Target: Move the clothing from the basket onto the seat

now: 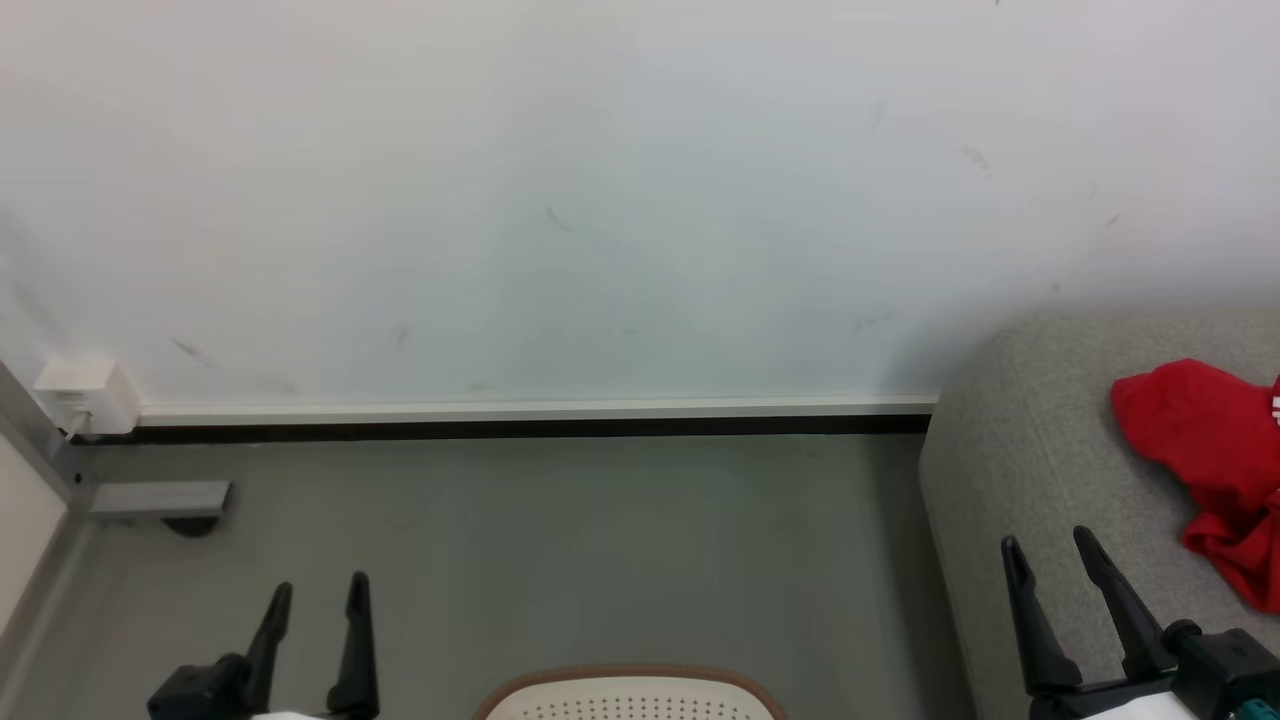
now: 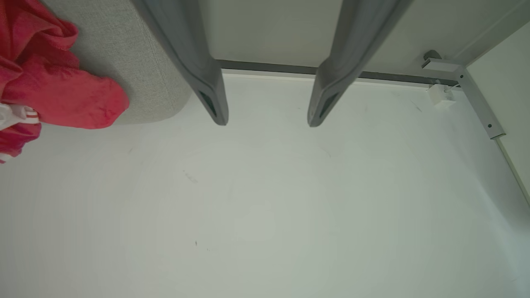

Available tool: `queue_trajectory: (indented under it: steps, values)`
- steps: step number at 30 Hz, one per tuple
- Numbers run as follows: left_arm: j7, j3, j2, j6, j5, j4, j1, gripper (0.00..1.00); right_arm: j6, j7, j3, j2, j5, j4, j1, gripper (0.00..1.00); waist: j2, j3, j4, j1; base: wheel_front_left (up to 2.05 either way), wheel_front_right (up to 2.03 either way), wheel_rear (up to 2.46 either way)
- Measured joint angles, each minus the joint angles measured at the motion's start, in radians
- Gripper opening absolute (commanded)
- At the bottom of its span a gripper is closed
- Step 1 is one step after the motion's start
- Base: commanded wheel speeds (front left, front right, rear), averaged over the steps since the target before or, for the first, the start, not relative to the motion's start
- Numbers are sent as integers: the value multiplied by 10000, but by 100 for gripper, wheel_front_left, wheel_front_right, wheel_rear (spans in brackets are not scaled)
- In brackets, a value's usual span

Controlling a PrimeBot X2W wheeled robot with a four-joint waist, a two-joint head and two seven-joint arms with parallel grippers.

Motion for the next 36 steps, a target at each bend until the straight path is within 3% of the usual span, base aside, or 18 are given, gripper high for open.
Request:
queue_trajectory:
  steps: [22,23,28,36]
  values:
    - [0,61,-29,-84,-217,230,-45,100,0,0,15,17,48,142,-58,100,0,-42,-35,0,0,0,0]
    - [2,59,-44,-86,-217,290,-17,0,0,4,27,31,36,205,-26,0,0,-43,-36,0,0,0,0]
    - [165,98,-125,-86,-418,685,185,0,0,109,36,119,211,500,268,0,0,-38,-39,0,0,0,0]
    - [579,148,-125,-104,-1908,621,156,0,0,506,-221,257,1567,493,268,0,0,-12,-40,0,0,0,0]
